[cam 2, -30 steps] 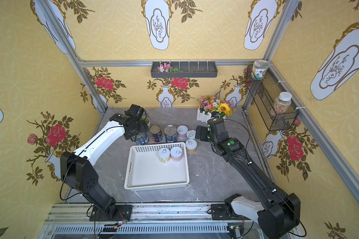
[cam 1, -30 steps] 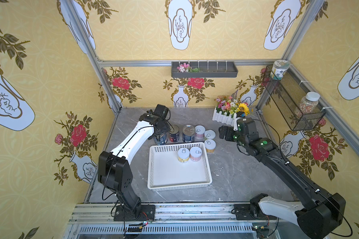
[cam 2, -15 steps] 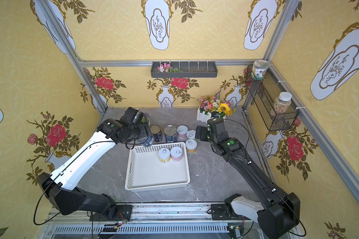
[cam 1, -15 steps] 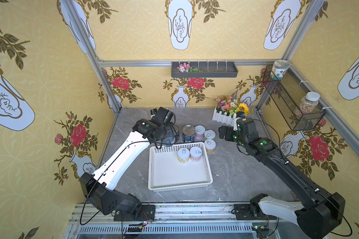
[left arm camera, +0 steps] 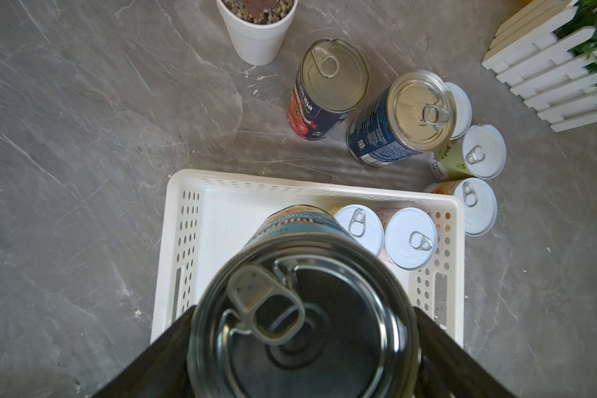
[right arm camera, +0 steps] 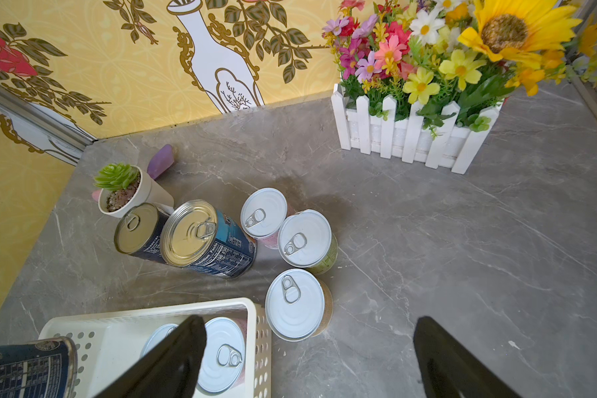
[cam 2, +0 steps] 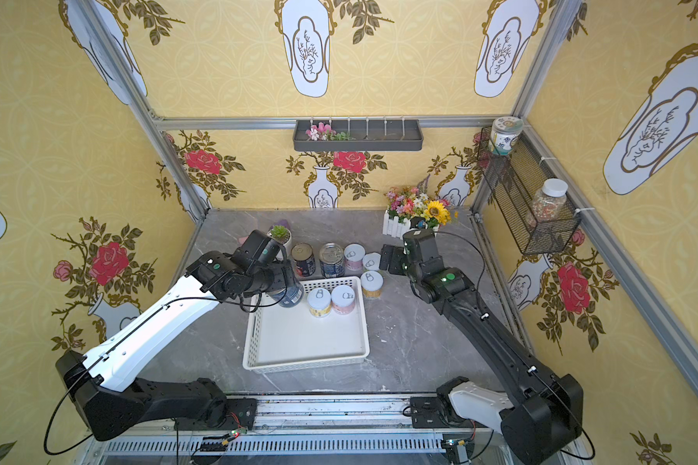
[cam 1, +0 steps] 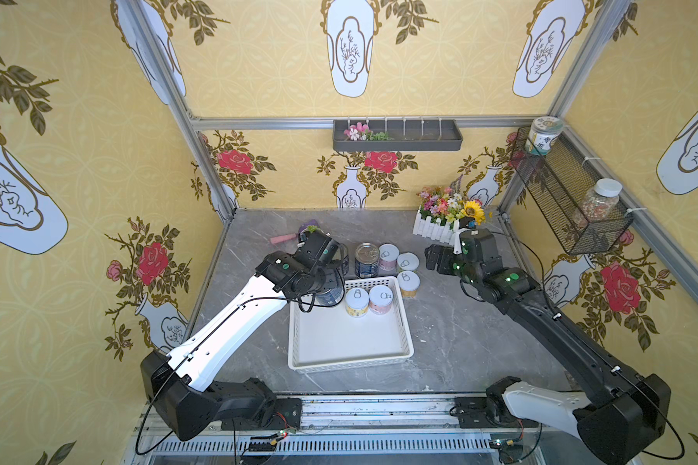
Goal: Put the canned food in the basket
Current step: Place the canned food in the basket.
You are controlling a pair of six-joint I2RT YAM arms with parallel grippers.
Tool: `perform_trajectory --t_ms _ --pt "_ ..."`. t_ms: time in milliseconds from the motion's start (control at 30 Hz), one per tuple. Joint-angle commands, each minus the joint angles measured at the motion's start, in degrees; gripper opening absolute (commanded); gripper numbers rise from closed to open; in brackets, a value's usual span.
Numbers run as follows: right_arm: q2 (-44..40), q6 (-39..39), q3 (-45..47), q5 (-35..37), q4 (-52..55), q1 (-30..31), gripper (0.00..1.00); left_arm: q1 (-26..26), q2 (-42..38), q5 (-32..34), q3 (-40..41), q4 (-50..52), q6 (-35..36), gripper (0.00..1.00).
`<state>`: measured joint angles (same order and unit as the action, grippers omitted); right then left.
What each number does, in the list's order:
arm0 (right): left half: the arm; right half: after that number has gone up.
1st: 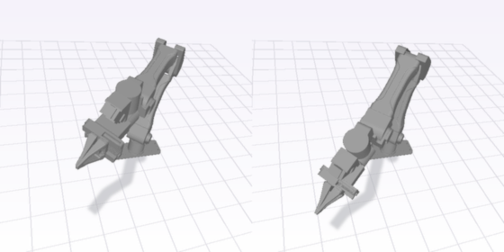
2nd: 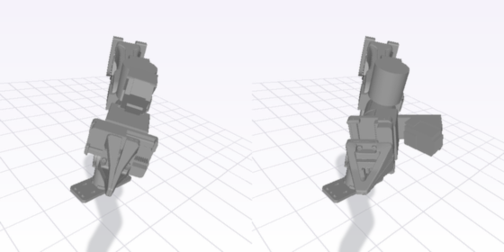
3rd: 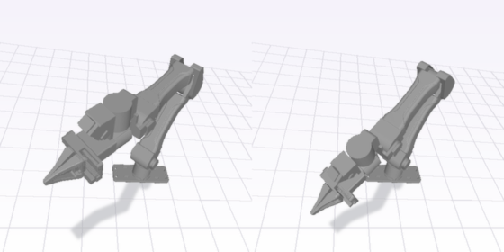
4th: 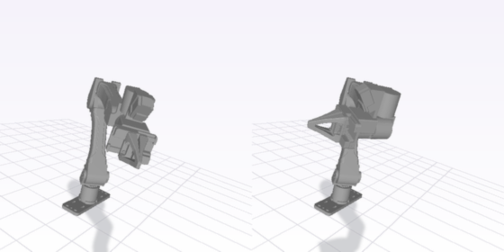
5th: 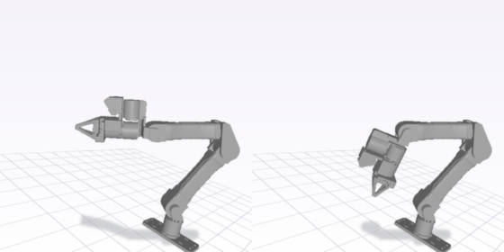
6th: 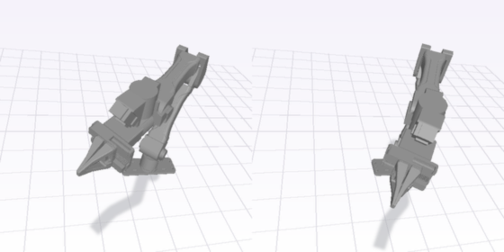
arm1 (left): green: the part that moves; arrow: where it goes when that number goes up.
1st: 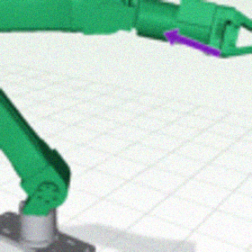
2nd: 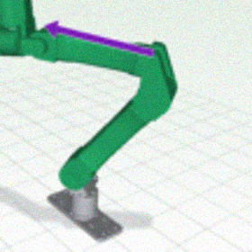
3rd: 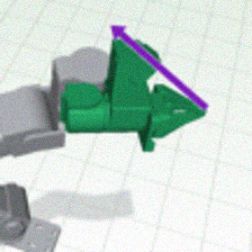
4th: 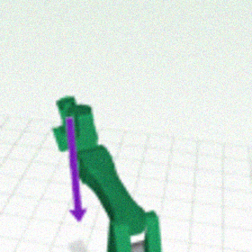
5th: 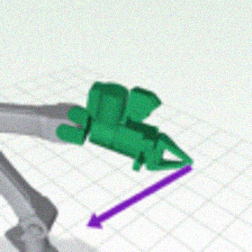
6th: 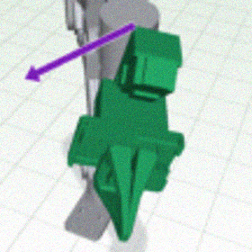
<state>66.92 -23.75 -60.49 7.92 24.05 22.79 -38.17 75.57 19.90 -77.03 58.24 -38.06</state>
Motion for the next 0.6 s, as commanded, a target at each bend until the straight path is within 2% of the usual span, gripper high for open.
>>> perform_trajectory --t_ms 0,567 --pt "0.22 0.37 -0.24 0.83 -1.28 0.06 0.97 -0.06 -0.52 0.81 2.0 -6.43 -0.05 0.73" --pt "0.61 0.45 -0.29 0.74 -1.25 0.0 0.97 -0.06 3.3 2.54 6.8 -10.14 -0.5 0.72"
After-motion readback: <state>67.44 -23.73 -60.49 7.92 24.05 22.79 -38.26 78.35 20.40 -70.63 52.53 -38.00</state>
